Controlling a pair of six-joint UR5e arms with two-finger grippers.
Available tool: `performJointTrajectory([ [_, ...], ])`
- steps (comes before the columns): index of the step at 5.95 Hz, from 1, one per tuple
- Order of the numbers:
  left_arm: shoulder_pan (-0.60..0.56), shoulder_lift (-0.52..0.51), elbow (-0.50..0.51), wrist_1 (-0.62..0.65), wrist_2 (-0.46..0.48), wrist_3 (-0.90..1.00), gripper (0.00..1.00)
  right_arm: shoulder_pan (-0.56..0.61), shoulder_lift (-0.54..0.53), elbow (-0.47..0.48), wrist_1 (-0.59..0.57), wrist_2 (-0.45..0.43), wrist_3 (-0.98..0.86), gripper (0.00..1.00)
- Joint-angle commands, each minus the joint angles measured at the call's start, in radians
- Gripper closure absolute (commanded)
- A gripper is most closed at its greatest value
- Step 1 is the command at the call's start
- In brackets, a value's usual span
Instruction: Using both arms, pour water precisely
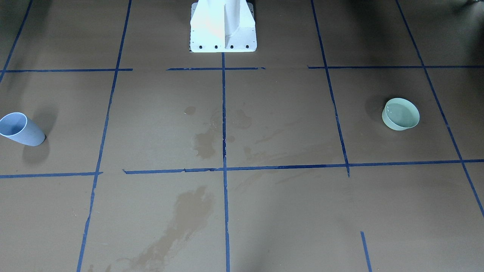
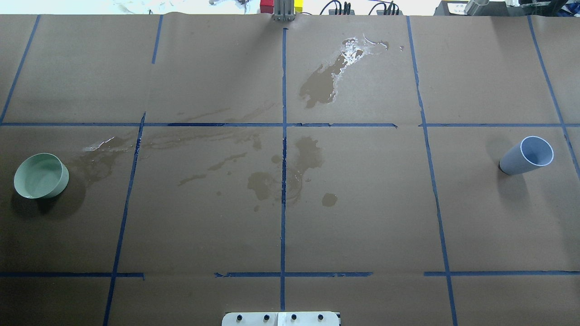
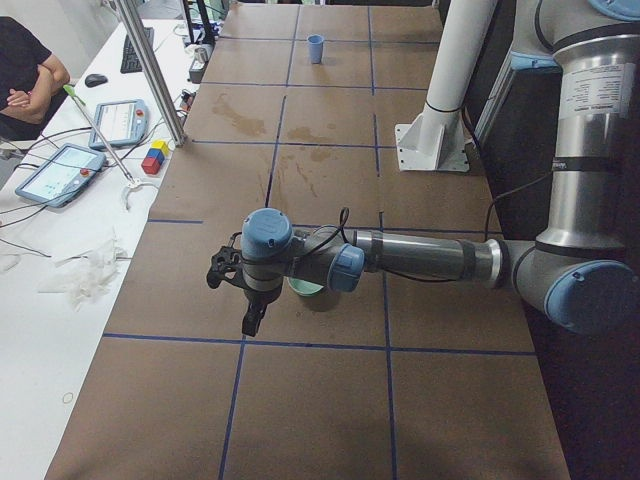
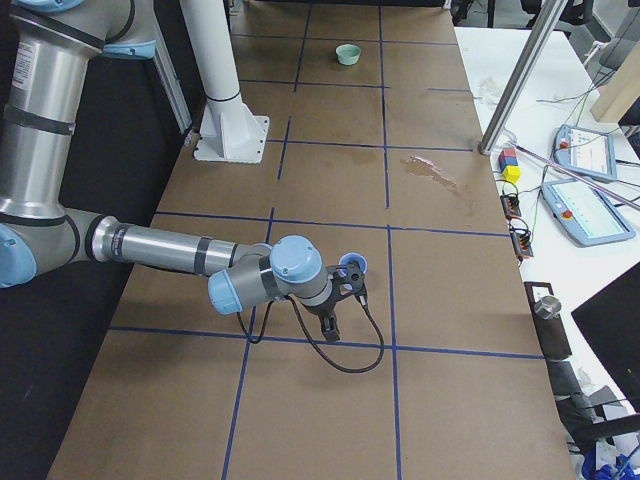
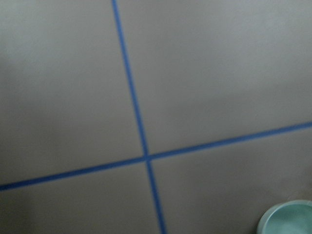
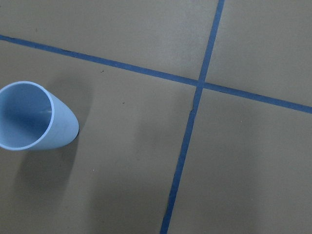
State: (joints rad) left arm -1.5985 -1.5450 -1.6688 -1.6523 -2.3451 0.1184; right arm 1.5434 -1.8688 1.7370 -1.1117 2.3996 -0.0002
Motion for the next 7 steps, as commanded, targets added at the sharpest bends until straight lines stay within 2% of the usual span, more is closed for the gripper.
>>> performJointTrajectory([
  [1, -0.023, 0.014, -0.002, 0.138, -0.007, 0.061, 0.0, -0.019, 0.0, 0.007, -0.071, 0.006, -0.024, 0.0],
  [2, -0.023, 0.034, 0.003, 0.125, -0.003, 0.061, 0.0, -0.025, 0.002, 0.018, -0.151, 0.045, -0.024, 0.0],
  [3, -0.023, 0.036, -0.005, 0.123, -0.01, 0.063, 0.0, -0.031, 0.007, 0.074, -0.251, 0.064, -0.026, 0.0],
  [4, -0.024, 0.037, -0.028, 0.137, -0.011, 0.06, 0.0, -0.022, 0.005, 0.096, -0.298, 0.059, -0.027, 0.0],
  [6, -0.028, 0.042, -0.122, 0.266, -0.017, 0.067, 0.0, -0.01, -0.034, 0.151, -0.295, 0.05, -0.027, 0.0],
  [7, -0.028, 0.052, -0.103, 0.256, -0.016, 0.069, 0.0, -0.005, -0.042, 0.16, -0.286, 0.041, -0.024, 0.0],
])
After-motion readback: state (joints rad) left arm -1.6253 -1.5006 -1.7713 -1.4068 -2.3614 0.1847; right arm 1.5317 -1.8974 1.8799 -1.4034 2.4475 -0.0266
